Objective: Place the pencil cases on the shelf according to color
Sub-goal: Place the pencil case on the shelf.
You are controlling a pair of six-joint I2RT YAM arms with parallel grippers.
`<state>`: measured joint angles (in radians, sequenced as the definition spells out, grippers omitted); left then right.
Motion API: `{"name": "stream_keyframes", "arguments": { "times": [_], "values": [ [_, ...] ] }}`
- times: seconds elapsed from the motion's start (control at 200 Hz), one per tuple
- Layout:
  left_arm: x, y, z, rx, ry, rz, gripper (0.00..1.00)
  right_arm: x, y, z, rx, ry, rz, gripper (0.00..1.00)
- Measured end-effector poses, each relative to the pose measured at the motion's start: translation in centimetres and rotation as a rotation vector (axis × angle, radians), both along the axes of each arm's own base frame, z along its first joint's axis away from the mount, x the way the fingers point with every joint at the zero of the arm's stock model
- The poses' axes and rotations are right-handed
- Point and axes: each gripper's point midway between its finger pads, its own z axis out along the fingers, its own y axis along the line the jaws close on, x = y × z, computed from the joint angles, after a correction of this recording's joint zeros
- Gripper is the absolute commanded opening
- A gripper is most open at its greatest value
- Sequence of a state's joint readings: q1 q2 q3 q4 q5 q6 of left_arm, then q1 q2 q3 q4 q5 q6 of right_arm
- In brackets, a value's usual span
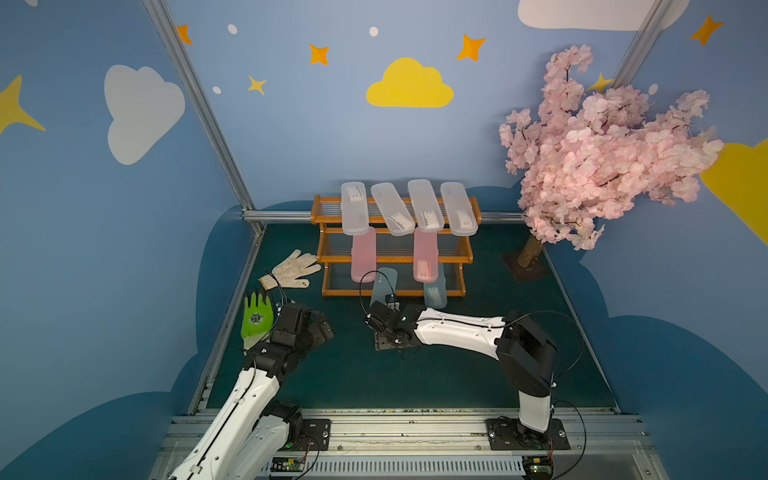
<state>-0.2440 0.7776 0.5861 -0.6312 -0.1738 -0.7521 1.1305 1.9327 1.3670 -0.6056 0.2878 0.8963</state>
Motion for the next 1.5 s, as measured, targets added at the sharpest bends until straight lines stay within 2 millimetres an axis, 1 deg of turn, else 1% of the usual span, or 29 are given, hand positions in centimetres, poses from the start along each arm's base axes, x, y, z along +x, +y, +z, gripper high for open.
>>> {"name": "stream_keyframes", "arguments": {
  "times": [0.07,0.155,0.29,0.38,0.541,0.926,1.216,1.292,1.497],
  "values": [
    [-0.2,0.0,-0.1,-0.003,0.004,0.002,1.00,0.1,0.8,-0.2,0.024,-0.010,-0.002,0.54],
    [-0.2,0.0,-0.2,-0.006,0.008,0.007,1.00,0.6,1.5,-0.6,0.043,-0.024,-0.010,0.49],
    [-0.4,0.0,-0.5,-0.012,0.020,0.011,1.00,1.3,2.3,-1.9,0.045,-0.035,-0.024,0.48],
    [-0.6,0.0,-0.8,-0.015,0.028,0.011,1.00,1.8,2.1,-2.8,0.032,-0.037,-0.041,0.47],
    [-0.7,0.0,-1.2,-0.016,0.037,0.011,1.00,2.8,2.3,-2.7,0.054,-0.057,-0.062,0.46],
    [-0.6,-0.1,-1.8,-0.014,0.054,0.013,1.00,7.6,1.6,-2.4,0.084,-0.108,-0.144,0.46],
    [-0.4,-0.1,-1.8,-0.015,0.051,0.013,1.00,10.5,2.1,-0.5,0.118,-0.163,-0.148,0.46],
    [-0.4,-0.2,-1.7,-0.019,0.048,0.011,1.00,10.9,2.0,-0.3,0.119,-0.168,-0.149,0.46],
    [-0.4,-0.4,-1.8,-0.027,0.053,0.010,1.00,10.8,1.8,-0.4,0.101,-0.169,-0.135,0.46]
  ]
}}
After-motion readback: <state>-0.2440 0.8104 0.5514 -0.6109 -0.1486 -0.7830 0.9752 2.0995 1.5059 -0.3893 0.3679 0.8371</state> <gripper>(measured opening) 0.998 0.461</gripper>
